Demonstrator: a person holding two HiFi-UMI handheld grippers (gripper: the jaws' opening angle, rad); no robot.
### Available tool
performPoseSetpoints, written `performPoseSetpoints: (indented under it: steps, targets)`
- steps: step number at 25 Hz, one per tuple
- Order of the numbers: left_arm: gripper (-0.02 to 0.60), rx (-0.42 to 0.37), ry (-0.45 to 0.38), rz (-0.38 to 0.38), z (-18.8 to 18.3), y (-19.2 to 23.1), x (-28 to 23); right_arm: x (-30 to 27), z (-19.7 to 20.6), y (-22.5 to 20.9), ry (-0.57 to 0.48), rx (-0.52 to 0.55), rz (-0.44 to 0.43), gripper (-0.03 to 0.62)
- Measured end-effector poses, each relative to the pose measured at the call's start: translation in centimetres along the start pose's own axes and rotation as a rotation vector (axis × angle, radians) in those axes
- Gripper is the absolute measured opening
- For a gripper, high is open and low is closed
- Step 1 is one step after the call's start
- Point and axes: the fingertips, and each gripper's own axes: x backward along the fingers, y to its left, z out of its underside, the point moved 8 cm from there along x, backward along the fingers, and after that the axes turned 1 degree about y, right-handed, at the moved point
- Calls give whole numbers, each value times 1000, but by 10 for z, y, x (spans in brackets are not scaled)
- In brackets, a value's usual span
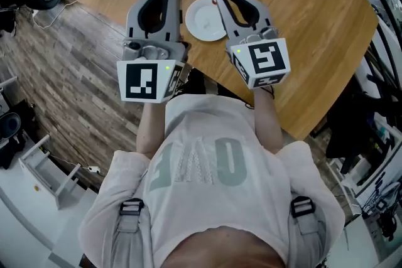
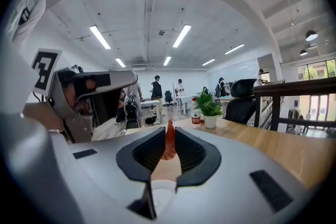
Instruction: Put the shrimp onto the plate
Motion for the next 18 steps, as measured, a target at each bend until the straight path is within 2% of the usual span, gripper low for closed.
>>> performPoseSetpoints:
  steps: [3, 7, 10, 18]
  targets:
    - [6, -3, 20, -22, 8, 10, 5, -18, 21, -1, 90, 11, -17, 63]
    - [6, -81, 92, -60, 19, 22, 12, -43, 52, -3, 248, 13, -26, 63]
    - [6, -97, 140, -97, 31, 30, 20, -56, 74, -5, 338, 25, -44, 63]
    - [6, -96, 188, -149, 45, 42, 25, -85, 115, 2, 479, 84, -101, 63]
